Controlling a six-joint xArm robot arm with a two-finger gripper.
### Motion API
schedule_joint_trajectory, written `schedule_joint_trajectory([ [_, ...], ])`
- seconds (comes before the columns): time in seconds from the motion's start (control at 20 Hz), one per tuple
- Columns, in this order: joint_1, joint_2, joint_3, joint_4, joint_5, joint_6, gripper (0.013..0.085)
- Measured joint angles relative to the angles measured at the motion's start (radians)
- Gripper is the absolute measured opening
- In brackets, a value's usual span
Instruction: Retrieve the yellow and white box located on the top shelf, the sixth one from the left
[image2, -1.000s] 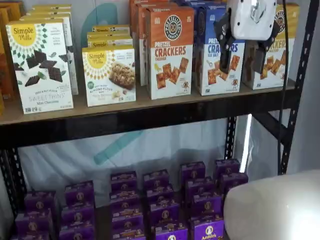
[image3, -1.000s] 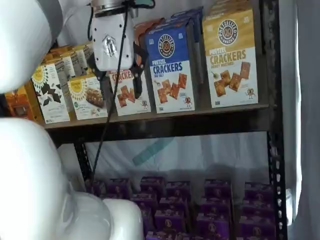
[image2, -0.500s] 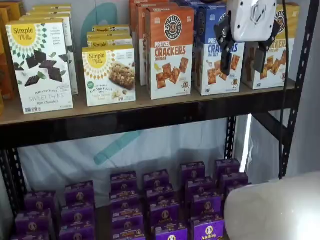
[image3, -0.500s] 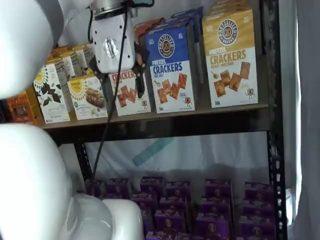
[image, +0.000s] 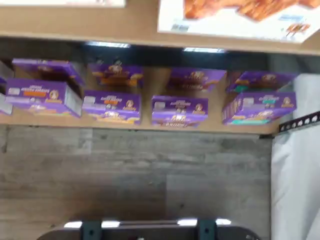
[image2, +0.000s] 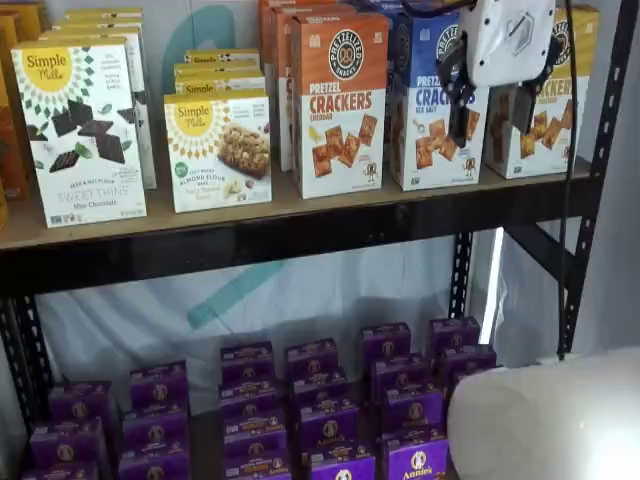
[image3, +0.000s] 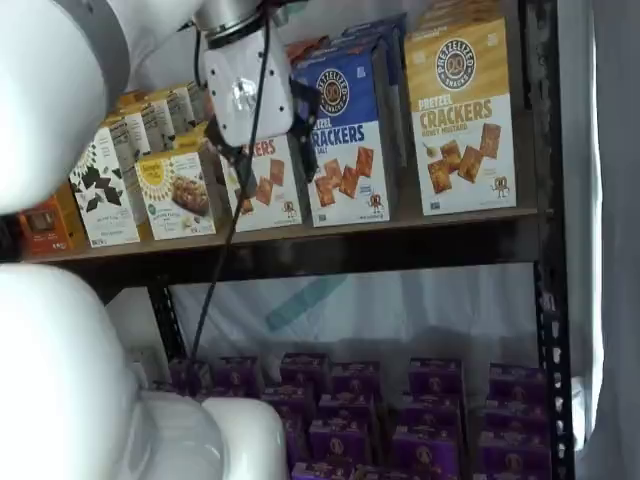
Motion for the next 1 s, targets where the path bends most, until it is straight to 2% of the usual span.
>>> schedule_joint_trajectory([
  [0.3, -0.141, 0.039, -0.008, 0.005, -0.100, -0.130, 0.0850],
  [0.45, -0.220, 0.071, -0.025, 0.022, -0.139, -0.202, 0.0850],
  [0.7, -0.324, 0.118, -0.054, 0.061, -0.188, -0.297, 0.0850],
  [1.0, -0.471, 0.207, -0.116, 0.126, -0.247, -0.434, 0.0850],
])
